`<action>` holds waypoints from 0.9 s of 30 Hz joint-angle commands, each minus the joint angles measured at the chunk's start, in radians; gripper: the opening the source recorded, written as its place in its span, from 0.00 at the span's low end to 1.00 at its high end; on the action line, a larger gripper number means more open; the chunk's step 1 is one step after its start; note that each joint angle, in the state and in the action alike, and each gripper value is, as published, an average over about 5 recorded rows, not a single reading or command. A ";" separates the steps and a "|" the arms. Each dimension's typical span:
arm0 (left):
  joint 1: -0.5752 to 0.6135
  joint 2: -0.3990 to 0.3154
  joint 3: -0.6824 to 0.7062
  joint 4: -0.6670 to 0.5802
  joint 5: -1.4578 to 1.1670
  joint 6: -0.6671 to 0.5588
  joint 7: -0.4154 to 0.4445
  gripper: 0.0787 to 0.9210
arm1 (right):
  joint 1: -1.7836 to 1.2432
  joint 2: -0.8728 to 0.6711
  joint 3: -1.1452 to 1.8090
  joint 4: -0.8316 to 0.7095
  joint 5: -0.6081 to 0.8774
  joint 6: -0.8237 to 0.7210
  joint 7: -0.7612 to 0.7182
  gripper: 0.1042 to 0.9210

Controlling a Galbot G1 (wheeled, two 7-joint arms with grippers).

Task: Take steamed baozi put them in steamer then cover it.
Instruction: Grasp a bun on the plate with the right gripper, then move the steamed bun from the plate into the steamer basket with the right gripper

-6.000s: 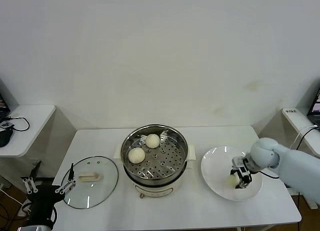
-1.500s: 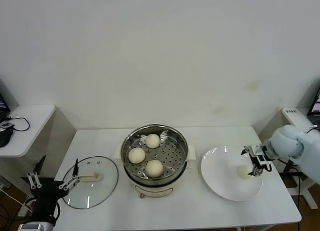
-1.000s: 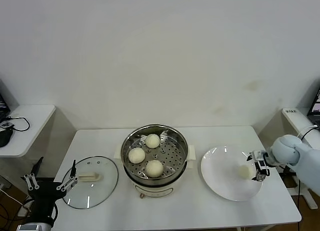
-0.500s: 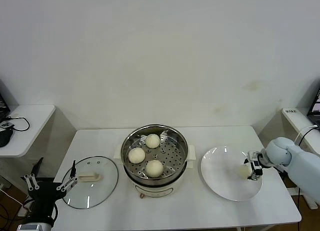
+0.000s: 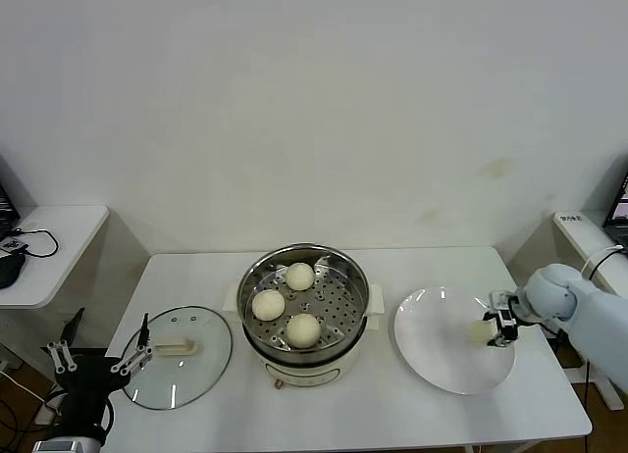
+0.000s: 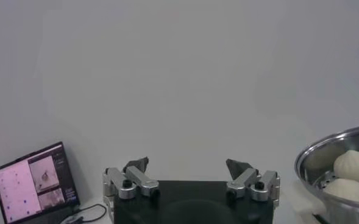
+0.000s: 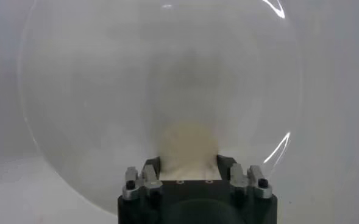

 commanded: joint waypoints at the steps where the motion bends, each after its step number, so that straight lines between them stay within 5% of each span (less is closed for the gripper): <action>1: -0.005 0.001 0.005 -0.002 0.001 0.000 0.000 0.88 | 0.237 -0.075 -0.159 0.112 0.127 -0.037 -0.019 0.57; 13: -0.012 0.013 0.008 -0.001 0.004 0.000 0.000 0.88 | 0.803 -0.020 -0.494 0.324 0.454 -0.171 0.001 0.58; 27: -0.025 0.006 0.003 0.005 0.002 -0.001 -0.001 0.88 | 1.011 0.353 -0.713 0.415 0.767 -0.362 0.183 0.59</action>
